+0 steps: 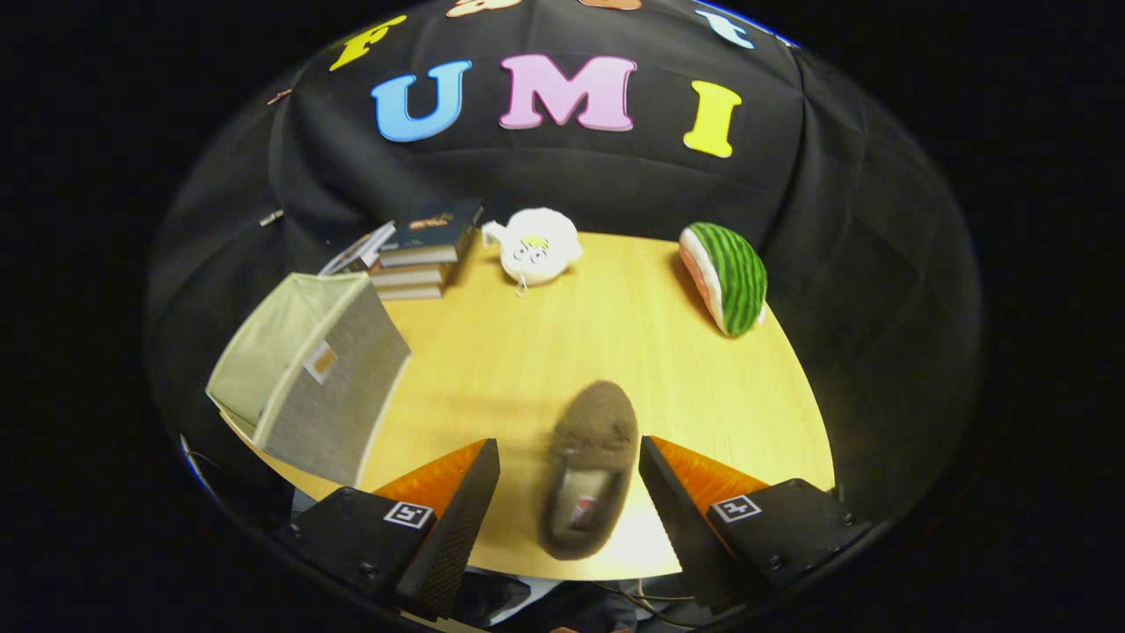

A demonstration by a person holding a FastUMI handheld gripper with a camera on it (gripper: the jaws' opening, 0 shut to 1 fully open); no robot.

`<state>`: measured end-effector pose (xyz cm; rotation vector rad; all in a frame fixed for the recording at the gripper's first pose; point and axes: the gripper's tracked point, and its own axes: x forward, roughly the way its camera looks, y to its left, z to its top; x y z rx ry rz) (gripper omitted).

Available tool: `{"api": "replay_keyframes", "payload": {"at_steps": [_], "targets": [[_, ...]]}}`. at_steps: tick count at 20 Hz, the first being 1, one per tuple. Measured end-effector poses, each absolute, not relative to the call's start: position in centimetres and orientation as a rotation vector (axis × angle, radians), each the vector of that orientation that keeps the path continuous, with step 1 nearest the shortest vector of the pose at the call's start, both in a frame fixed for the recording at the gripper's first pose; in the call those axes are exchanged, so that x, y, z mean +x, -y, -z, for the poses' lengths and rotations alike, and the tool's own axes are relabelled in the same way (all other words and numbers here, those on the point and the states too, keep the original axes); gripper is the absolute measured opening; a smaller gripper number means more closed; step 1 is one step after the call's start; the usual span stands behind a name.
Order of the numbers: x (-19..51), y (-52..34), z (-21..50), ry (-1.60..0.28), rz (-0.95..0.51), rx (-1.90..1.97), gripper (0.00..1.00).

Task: Open the storage box then place both shoes into the box .Put the left shoe in first, then the right shoe, with the right side of both shoes facing outward in a uniform manner.

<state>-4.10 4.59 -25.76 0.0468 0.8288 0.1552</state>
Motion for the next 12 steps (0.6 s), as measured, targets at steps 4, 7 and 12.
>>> {"api": "replay_keyframes", "payload": {"at_steps": [4, 7, 12], "targets": [[-5.3, -2.6, 31.3, -0.925, -0.117, -0.007, 0.97], [-5.6, -1.8, 33.9, -0.953, -0.097, -0.039, 0.88], [-3.8, -1.2, 36.5, -0.965, -0.05, -0.031, 0.76]]}}
